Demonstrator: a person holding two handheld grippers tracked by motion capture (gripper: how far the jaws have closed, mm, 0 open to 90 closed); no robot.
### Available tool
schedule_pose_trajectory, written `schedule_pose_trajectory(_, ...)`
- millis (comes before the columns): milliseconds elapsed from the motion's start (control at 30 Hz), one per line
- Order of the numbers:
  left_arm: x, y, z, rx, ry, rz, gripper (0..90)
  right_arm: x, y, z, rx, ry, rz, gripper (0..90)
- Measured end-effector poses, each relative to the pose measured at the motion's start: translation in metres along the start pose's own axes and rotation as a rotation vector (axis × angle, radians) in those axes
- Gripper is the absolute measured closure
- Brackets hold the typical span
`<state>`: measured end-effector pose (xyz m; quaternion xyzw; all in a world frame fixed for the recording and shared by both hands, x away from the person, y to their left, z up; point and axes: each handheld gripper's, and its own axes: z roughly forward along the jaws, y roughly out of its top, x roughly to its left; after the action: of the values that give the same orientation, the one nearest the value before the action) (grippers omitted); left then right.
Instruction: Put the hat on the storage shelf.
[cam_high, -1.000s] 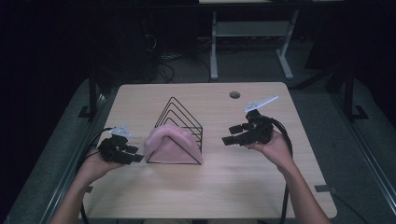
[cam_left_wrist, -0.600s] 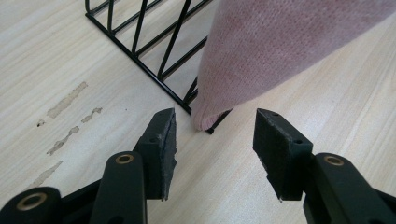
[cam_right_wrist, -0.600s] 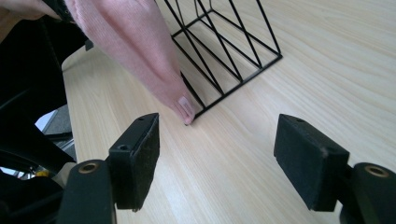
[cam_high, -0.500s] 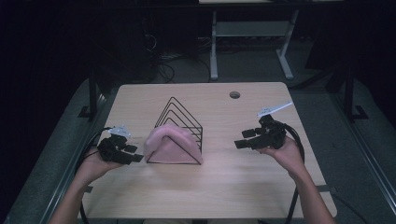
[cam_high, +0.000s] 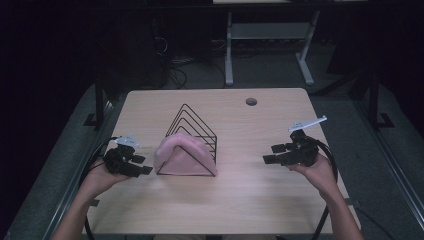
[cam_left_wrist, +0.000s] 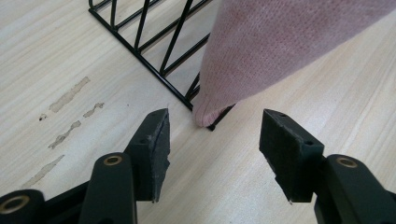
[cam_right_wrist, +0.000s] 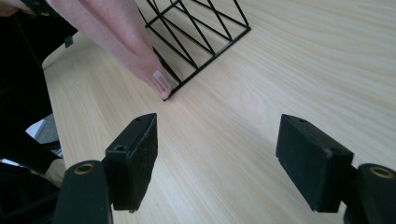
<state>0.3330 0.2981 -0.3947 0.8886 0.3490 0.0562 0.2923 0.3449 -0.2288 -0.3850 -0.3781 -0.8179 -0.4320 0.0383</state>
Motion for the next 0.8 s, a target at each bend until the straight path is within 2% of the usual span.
schedule_pose_trajectory(367,-0.001,-0.003,0.002,0.0,0.002,-0.005,38.3,-0.008,-0.019,-0.007,0.008,-0.028,0.032,28.3)
schedule_pose_trajectory(433,-0.002,-0.004,0.002,-0.002,0.003,-0.015,37.6,-0.01,-0.025,-0.008,0.012,-0.04,0.04,28.1)
schedule_pose_trajectory(633,-0.001,-0.007,0.002,0.007,0.006,-0.009,36.5,-0.016,-0.042,-0.013,0.013,-0.057,0.067,28.0)
schedule_pose_trajectory(700,-0.002,-0.008,0.003,-0.002,0.005,-0.022,36.2,-0.017,-0.047,-0.015,0.012,-0.062,0.077,28.0)
schedule_pose_trajectory(800,-0.002,-0.008,0.002,0.007,0.007,-0.004,35.4,-0.018,-0.054,-0.017,0.008,-0.074,0.088,27.9)
